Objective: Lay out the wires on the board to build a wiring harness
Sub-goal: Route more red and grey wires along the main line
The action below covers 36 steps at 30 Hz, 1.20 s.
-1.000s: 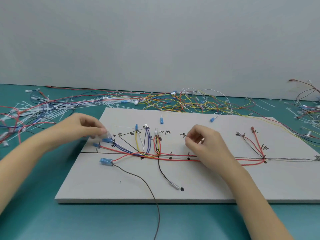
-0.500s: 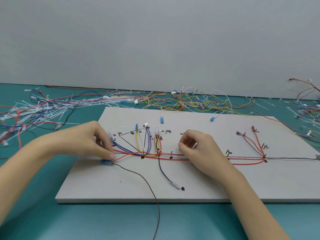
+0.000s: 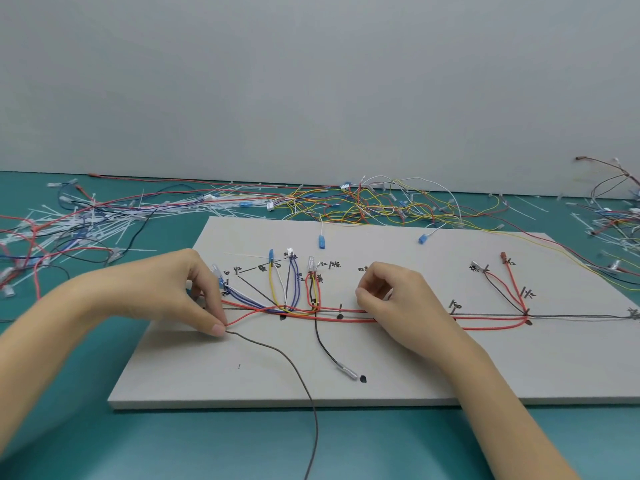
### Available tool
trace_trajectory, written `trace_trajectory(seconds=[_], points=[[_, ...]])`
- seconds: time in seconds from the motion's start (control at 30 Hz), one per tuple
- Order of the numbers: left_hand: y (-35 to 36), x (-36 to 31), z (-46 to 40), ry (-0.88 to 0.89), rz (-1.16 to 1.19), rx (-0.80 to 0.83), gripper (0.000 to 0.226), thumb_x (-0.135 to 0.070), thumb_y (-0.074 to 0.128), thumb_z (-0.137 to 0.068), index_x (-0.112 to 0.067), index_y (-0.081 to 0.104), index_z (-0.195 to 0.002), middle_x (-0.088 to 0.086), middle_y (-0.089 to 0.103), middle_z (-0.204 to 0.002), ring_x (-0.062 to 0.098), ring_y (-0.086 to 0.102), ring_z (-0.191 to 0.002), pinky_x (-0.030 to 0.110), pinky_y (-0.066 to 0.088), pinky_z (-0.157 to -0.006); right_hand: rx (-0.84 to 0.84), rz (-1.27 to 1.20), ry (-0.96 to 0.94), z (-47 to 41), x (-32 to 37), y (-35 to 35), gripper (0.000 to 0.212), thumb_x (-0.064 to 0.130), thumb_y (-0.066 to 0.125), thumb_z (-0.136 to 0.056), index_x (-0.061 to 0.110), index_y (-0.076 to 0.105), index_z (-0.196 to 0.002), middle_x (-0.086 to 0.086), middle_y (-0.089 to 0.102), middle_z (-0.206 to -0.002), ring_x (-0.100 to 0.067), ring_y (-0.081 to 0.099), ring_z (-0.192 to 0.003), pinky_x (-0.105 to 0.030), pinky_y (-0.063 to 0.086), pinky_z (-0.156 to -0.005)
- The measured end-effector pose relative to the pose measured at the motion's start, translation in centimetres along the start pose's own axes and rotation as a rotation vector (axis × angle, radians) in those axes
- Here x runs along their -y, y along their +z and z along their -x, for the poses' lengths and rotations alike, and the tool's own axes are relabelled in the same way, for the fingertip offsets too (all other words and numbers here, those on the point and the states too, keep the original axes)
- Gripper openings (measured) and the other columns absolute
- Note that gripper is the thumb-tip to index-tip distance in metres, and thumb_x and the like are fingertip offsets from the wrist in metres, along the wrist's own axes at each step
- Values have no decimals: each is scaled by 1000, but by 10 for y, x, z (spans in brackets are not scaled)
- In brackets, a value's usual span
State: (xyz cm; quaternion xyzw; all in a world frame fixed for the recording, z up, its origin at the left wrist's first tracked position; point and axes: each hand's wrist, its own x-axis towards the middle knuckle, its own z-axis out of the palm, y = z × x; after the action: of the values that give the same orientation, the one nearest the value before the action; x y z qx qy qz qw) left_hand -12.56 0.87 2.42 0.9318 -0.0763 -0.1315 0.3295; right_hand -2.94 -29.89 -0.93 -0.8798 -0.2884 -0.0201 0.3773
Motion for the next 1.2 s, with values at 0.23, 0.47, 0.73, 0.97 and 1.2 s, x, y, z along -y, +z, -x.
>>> trace_trajectory(seconds=[0.23,0.47,0.73,0.97,1.2], points=[[5,-6,-3,-89,-118,-24,22,-57,78,-56,-38,76,-68,-6,64,-66,17,58,-67,41,50,-73,14,18,-4,-1,1,3,13,16,59,-84,22,60,-72,10,61,-73,-6,55,-72,-23,46,-66],[8,-11,-1,-152,-196,-51,20,-55,77,-57,-40,74,-70,-9,65,-70,14,60,-73,39,52,-76,16,27,-21,-4,2,7,13,16,59,-84,22,60,-72,11,61,-72,-6,54,-73,-25,47,-67],[6,-12,-2,-98,-48,-92,45,-75,66,-63,-32,75,-74,-8,68,-66,9,52,-61,37,48,-68,17,34,-12,-21,4,6,10,19,56,-87,21,62,-79,11,62,-78,-5,56,-75,-29,49,-71],[15,-6,-13,-86,-46,-390,27,-53,62,-82,-31,74,-73,-2,69,-72,22,60,-75,41,49,-73,114,185,-3,-42,14,16,31,29,47,-97,25,58,-126,2,60,-119,-17,48,-109,-37,41,-95],[21,4,-20,-44,-54,-486,26,-42,64,-87,-24,72,-68,-2,66,-65,15,53,-62,31,44,-60,111,455,-57,-62,18,32,43,33,30,-103,25,45,-142,2,46,-146,-24,40,-127,-38,30,-102]])
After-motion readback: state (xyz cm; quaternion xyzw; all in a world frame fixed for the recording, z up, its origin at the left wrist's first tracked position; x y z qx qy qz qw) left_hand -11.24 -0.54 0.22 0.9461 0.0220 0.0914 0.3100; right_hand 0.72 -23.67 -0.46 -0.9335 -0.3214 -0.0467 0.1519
